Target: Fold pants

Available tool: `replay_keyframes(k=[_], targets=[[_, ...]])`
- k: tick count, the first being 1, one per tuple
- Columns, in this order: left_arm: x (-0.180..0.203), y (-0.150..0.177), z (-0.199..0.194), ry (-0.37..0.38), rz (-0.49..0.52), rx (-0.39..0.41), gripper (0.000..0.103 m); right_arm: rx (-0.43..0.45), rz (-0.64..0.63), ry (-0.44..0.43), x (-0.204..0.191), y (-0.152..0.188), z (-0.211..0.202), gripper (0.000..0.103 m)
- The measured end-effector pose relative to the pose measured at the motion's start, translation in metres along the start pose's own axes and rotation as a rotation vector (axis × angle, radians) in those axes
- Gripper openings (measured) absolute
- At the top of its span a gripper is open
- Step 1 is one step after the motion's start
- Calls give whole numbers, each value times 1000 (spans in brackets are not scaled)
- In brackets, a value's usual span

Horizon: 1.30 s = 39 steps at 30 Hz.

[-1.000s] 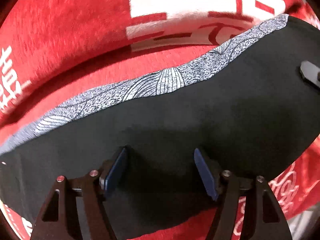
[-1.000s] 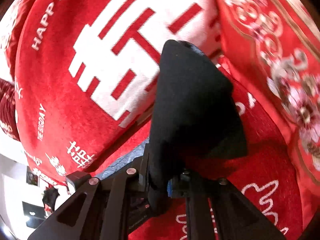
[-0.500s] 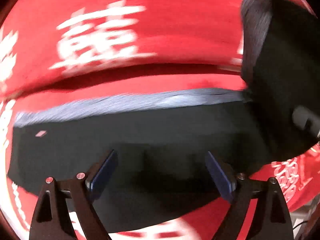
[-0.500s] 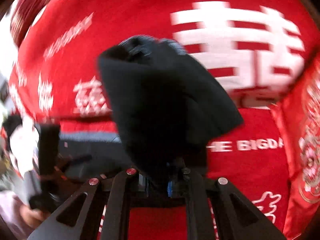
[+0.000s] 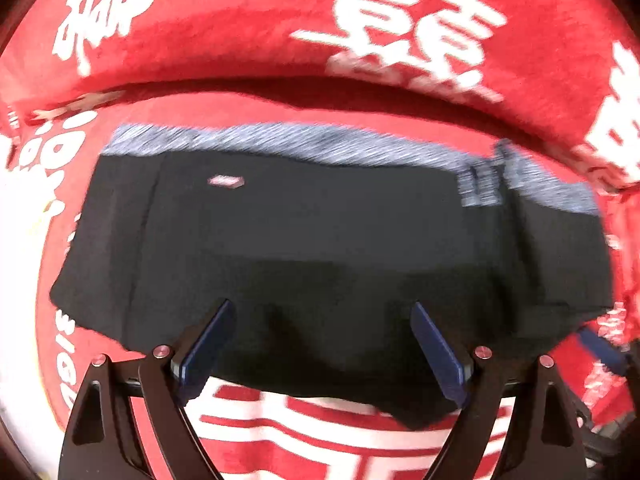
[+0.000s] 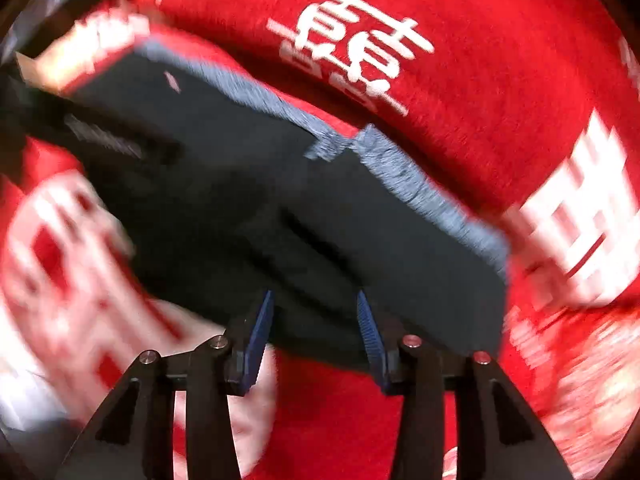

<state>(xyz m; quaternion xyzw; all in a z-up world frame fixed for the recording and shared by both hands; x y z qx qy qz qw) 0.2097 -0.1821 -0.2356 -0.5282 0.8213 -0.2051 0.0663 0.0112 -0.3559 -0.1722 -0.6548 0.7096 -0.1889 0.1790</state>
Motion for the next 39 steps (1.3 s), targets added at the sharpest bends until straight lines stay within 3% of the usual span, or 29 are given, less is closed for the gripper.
replay_keyframes(k=[3,6,8,13,14,16,17,18,19,21,24,27,29,30,31,32,34,36,39], targets=[[31,-9,-9,123,29,11,90,3,547,-285,41,-3,1,47],[64,-13,-10,226,39,-9,90,-27,918,-403,65,11,22,47],[87,-14,-11,268,49,-22,90,-39,1051,-424,78,22,32,47],[116,-13,6,284,79,-79,88,-8,1211,-434,89,38,35,47],[119,-14,11,285,75,-84,84,1,1250,-437,92,42,35,47],[125,-14,22,297,70,-107,63,18,1354,-451,100,43,47,47],[128,-12,26,304,66,-119,55,20,1410,-463,105,43,54,44],[130,-10,28,296,70,-129,47,14,1452,-480,107,44,60,19],[131,-8,28,279,81,-129,47,-10,1474,-489,108,45,66,3],[133,-8,18,273,90,-112,47,-15,1461,-505,107,42,64,4],[132,-1,-5,259,132,-61,47,-18,1332,-533,95,31,41,4],[121,13,-5,175,163,-41,47,-87,1220,-488,79,35,40,4],[110,20,6,112,153,-53,57,-126,1150,-430,74,38,60,4],[105,20,9,82,140,-47,72,-135,1114,-417,73,37,69,4],[99,16,8,53,117,-28,78,-137,1089,-419,72,31,74,4],[97,13,6,58,104,-18,78,-139,1064,-416,72,25,73,6],[94,8,-1,59,95,-7,78,-155,937,-423,65,12,67,16],[93,4,-7,55,106,-6,79,-155,802,-431,57,-1,49,39],[103,-9,-23,59,143,28,78,-71,679,-387,69,-16,16,46]])
Point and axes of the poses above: each gripper's, at about its wrist camera, not at the fingertips, and z roughly the way its jaws point, x to its right, y to its underside, the point moved 7 cm from there along z, roughly the way its jaws point, and after that the axes turned 11 degrees about x, right-handed, at the moved point
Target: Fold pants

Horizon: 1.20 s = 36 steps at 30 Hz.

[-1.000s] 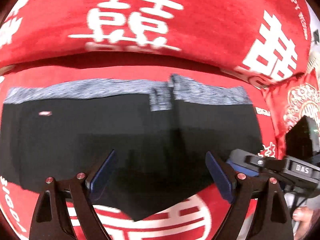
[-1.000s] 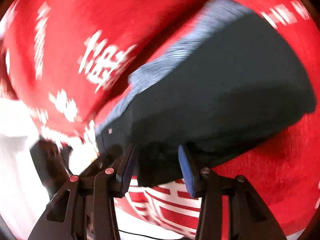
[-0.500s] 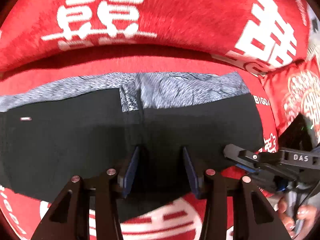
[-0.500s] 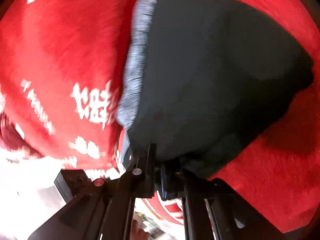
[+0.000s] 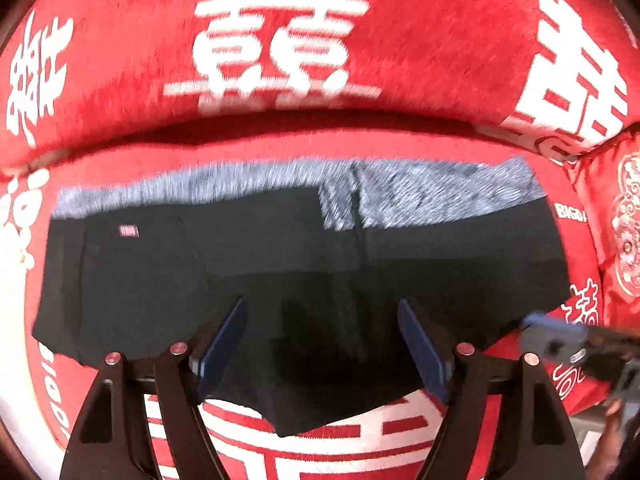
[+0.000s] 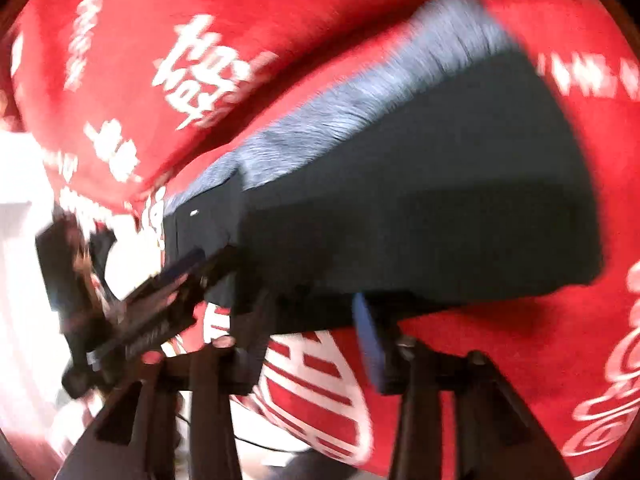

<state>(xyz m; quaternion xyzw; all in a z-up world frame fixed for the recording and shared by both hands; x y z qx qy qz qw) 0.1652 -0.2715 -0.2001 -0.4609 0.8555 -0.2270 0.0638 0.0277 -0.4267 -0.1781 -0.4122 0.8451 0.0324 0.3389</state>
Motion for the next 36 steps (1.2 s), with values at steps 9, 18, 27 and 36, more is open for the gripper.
replay_keyframes(k=[9,18,27,36], targets=[[65,-33,41,8,118,8,79,126,-41,217,56,-91,3,14],[22,8,63,-53,-59,-105,96,17,-192,275,54,-53,51,14],[-25,30,7,-158,-132,-56,96,-91,-402,318,-4,-31,76,29],[-66,44,-14,-203,-210,-57,96,-146,-556,316,-58,-3,100,43]])
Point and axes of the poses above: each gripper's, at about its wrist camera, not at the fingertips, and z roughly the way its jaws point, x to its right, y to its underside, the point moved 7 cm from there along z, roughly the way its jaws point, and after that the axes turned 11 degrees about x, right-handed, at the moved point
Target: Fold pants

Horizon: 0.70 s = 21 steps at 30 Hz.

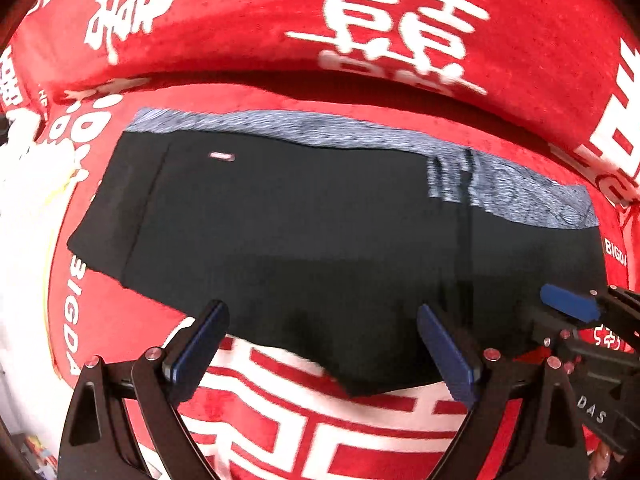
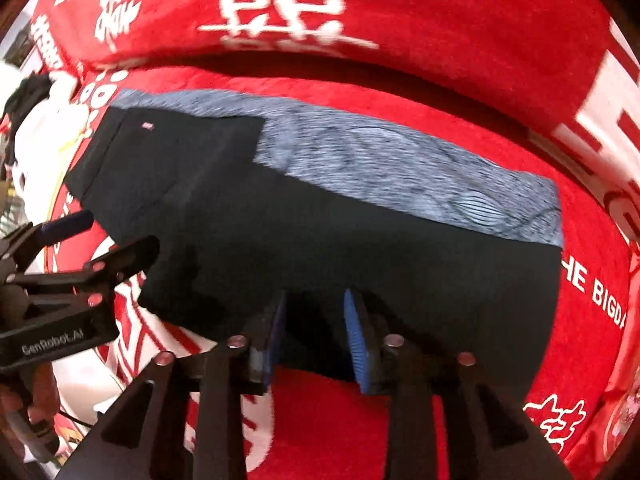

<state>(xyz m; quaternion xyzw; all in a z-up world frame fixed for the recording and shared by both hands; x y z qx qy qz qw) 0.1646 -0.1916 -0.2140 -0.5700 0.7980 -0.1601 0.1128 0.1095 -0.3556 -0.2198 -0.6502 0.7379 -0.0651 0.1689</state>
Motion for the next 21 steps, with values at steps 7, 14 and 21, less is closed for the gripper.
replay_keyframes(k=[7,14,21], targets=[[-37,-2,6,-8,-41,-10,96,-4,-45,15,-36,-5,-1,45],[-81,-2,8,-14,-98,-10,96,-17,-100,20,-72,-16,1,45],[-119,4,11,-23,-156,-11,96,-35,-133,10,-103,-24,10,45]])
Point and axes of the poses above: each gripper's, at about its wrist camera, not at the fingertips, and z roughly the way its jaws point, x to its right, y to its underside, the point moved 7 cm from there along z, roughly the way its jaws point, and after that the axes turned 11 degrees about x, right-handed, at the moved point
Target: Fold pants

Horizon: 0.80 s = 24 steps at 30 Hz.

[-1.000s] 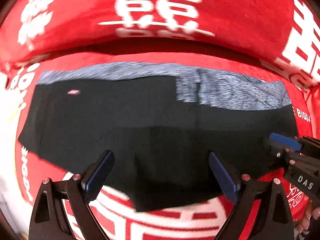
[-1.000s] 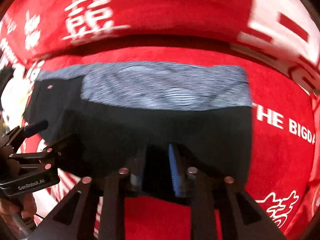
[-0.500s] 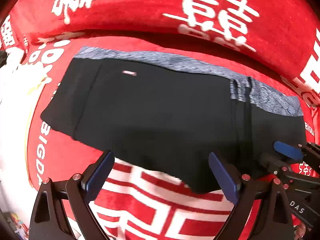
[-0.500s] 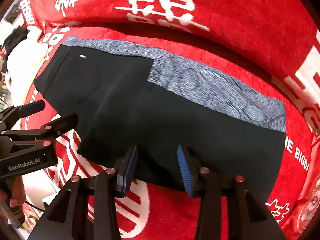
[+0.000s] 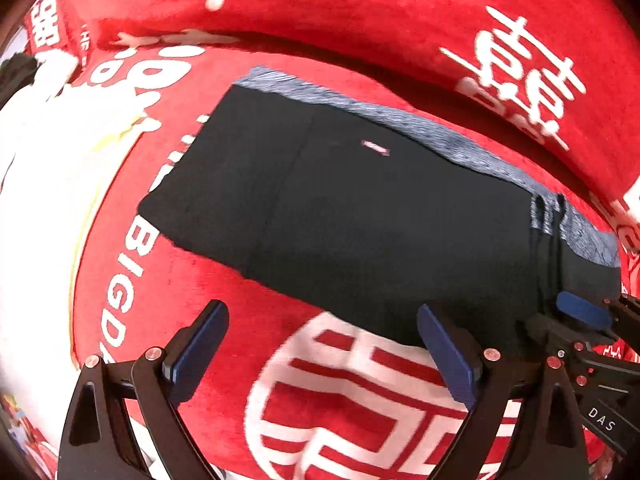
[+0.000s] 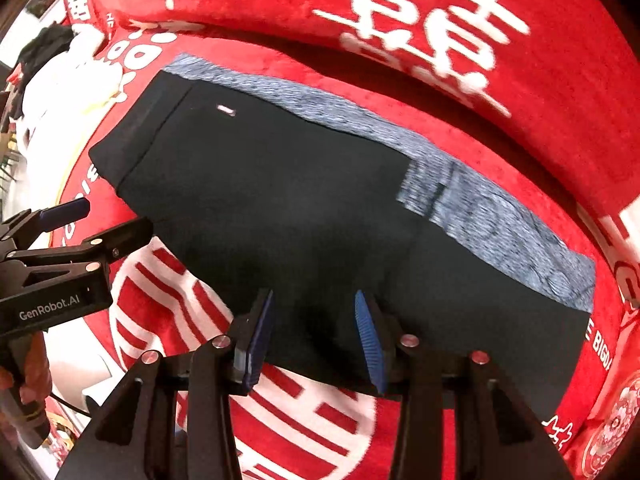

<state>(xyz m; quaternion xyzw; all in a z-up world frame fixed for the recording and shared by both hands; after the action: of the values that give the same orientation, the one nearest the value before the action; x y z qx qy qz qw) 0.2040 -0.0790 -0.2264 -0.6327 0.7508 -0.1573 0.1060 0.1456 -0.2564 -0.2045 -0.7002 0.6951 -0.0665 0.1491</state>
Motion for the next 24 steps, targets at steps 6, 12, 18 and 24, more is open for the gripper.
replay_keyframes(k=[6,12,18,24], targets=[[-29,1,7,-8,-47,-6,96,-22,-13,-11,-19,-4,10,45],[-50,1,14,-9,-81,-13,96,-66,30,-21,-22,5,27,52],[-66,1,24,-5,-101,-33,96,-96,113,-31,-16,23,39,60],[-75,1,33,-17,-106,-57,96,-96,109,-19,-17,28,39,64]])
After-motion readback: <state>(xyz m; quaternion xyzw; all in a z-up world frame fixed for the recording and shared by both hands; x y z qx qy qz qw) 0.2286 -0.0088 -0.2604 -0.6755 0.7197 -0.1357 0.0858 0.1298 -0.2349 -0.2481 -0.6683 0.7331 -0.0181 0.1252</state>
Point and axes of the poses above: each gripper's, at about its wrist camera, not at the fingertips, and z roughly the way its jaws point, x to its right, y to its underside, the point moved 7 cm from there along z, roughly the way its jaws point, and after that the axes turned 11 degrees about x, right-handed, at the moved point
